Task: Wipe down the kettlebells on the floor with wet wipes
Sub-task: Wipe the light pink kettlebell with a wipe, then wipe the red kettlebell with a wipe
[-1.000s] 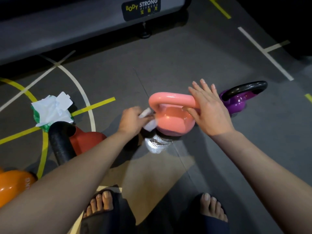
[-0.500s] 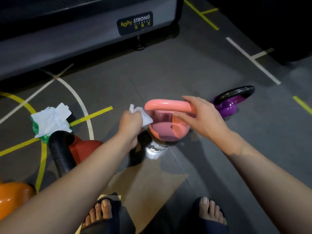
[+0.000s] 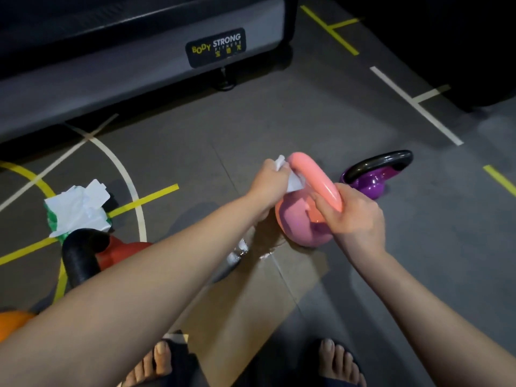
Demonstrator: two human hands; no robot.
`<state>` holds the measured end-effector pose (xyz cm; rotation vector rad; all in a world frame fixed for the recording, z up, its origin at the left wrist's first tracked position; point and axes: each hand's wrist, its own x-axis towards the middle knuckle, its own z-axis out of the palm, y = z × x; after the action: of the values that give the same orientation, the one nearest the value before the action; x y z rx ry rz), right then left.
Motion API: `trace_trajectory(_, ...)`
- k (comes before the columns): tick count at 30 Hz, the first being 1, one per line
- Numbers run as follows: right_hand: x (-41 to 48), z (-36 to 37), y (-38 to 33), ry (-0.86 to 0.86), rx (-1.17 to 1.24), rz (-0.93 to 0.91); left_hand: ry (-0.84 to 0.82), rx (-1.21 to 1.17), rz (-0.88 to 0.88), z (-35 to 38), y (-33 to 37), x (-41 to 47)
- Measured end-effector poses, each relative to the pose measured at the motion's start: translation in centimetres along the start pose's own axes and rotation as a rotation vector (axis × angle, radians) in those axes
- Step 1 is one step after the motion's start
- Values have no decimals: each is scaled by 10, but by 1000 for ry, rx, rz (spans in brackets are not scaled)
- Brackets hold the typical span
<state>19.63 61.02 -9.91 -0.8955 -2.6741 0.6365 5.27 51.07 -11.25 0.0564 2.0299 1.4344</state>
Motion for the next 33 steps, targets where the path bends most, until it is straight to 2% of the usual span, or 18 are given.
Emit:
trace_trajectory(3, 5, 0, -1, -43, -137, 9, 69, 45, 77, -17, -9, -5)
trace_trajectory(5, 4, 3, -5, 15, -209, -32, 117, 40, 147, -30, -9, -11)
trace_trajectory(9, -1, 3, -42, 141, 7, -215, 28, -26, 195, -61, 5, -51)
trace_trajectory(10, -3, 0, -56, 113, 75, -283, -9, -48, 187, -70, 9, -63)
trace_trajectory(12, -4, -7, -87, -47, 236, -360, -77, -82, 181, -95, 27, -85)
trace_trajectory(16, -7, -46, -158, -263, 457, -358, -109, -53, 220, -171, 72, -143)
trace_trajectory(21, -4, -110, -264, -406, 392, -418, -139, 118, 234, -266, 124, -236)
trace_trajectory(25, -27, -137, -331, -553, 396, -477, 77, 228, 326, -308, 144, -284)
trace_trajectory(28, -43, -138, -351, -618, 460, -448, 200, 329, 312, -328, 139, -298)
trace_trajectory(31, -61, -131, -352, -634, 561, -353, 222, 408, 235, -336, 123, -305)
trace_trajectory(33, -71, -114, -342, -601, 617, -223, 248, 410, 198, -335, 105, -308)
